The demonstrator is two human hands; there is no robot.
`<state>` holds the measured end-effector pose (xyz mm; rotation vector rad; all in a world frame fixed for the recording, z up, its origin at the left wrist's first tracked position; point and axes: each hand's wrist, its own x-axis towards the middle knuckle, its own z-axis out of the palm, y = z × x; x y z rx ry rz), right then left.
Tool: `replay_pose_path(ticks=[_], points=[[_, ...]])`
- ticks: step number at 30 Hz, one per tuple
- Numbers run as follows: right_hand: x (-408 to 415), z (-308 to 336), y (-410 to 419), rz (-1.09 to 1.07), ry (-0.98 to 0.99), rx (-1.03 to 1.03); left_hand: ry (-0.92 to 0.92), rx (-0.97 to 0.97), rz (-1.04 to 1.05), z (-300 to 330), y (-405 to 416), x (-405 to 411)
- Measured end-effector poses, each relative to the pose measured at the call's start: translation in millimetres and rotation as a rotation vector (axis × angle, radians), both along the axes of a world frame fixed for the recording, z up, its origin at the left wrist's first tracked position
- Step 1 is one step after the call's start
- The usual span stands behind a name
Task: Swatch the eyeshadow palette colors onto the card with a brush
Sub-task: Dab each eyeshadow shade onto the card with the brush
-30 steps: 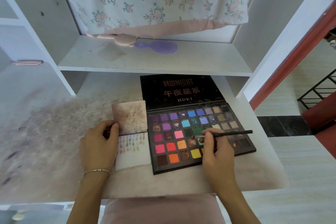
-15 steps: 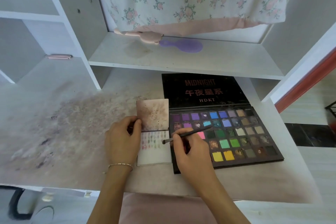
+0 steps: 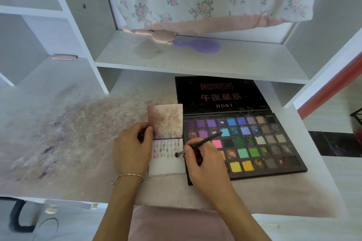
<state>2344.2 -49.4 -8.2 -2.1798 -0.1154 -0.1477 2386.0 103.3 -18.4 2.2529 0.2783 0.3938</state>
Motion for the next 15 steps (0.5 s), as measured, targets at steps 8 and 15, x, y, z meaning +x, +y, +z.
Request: replay_pose_path(ticks=[8, 15], points=[[-0.4, 0.6, 0.2, 0.005, 0.001, -0.008, 0.009, -0.008, -0.008, 1.1, -0.3, -0.7], [0.5, -0.5, -0.7, 0.013, -0.007, -0.027, 0.005, -0.015, -0.007, 1.5, -0.3, -1.0]])
